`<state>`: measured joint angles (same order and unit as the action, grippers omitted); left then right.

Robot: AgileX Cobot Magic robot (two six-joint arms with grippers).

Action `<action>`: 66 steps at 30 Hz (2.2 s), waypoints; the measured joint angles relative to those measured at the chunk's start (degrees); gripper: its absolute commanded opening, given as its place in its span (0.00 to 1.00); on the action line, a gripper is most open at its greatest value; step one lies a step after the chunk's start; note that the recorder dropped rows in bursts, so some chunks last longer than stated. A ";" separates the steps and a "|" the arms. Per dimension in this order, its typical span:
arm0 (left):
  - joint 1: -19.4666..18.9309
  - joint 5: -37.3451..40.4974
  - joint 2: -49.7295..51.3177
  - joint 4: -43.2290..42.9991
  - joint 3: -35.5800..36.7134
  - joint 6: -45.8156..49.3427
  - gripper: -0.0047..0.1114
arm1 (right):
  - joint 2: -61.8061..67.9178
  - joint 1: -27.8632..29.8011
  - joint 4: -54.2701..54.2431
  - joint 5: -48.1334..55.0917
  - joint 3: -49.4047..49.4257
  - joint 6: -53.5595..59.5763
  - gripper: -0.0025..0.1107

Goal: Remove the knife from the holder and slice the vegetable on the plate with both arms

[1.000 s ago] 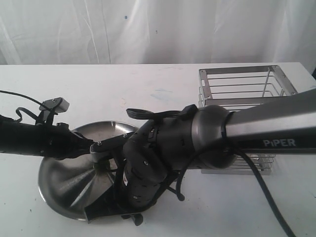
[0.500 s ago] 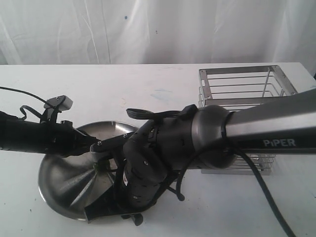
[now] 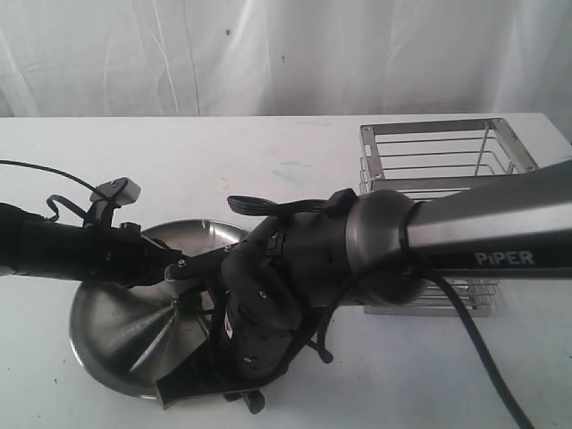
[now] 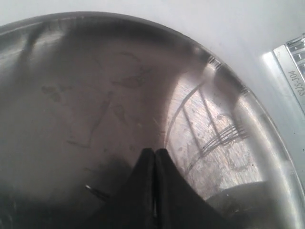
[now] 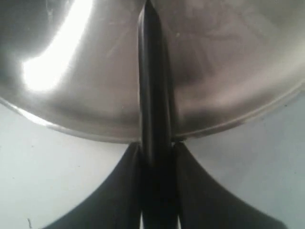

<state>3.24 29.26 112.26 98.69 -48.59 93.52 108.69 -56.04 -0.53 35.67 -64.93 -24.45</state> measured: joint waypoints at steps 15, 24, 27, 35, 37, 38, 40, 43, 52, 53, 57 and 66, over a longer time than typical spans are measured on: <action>0.46 -0.31 -0.10 0.00 0.33 -1.37 0.04 | 0.29 0.00 -3.67 5.37 -0.12 0.94 0.02; 0.25 0.03 -5.82 0.00 0.09 -1.81 0.04 | 0.57 0.00 -4.69 8.66 0.12 0.03 0.02; 0.48 3.00 -6.23 -0.44 0.09 -2.82 0.04 | 0.57 0.00 -4.69 8.66 0.12 0.03 0.02; 1.72 5.35 -6.27 -1.82 0.09 -3.47 0.04 | 0.57 0.00 -4.96 8.66 0.12 0.03 0.02; 1.83 5.48 -6.27 -2.53 0.09 -3.47 0.04 | 0.57 0.00 -5.07 8.66 0.12 0.03 0.02; 1.94 5.16 -6.27 -2.63 0.09 -3.47 0.04 | 0.57 0.00 -5.07 8.66 0.12 0.03 0.02; 2.70 3.01 -6.27 -2.63 0.76 -3.47 0.04 | 0.57 0.00 -5.17 8.66 0.12 0.03 0.02; 4.48 1.76 -4.86 -2.37 1.44 -3.34 0.04 | 0.57 0.00 -5.17 8.66 0.12 0.03 0.02; 5.28 -1.54 -3.99 -0.73 1.44 -1.21 0.04 | 0.57 0.00 -6.70 8.66 0.12 0.03 0.02; 5.28 -1.54 -3.73 -0.65 1.44 -1.21 0.04 | 0.57 0.00 -6.82 8.66 0.12 0.03 0.02; 5.28 -1.51 -2.56 -0.19 1.44 -1.21 0.04 | 0.27 0.00 -7.07 9.00 0.12 0.14 0.02; 5.28 0.18 -0.19 -0.32 0.96 -3.22 0.04 | 0.00 0.00 -7.74 10.96 -0.14 0.14 0.02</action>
<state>8.52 29.44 112.07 98.37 -47.62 90.30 108.69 -56.04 -8.27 46.63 -65.06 -24.31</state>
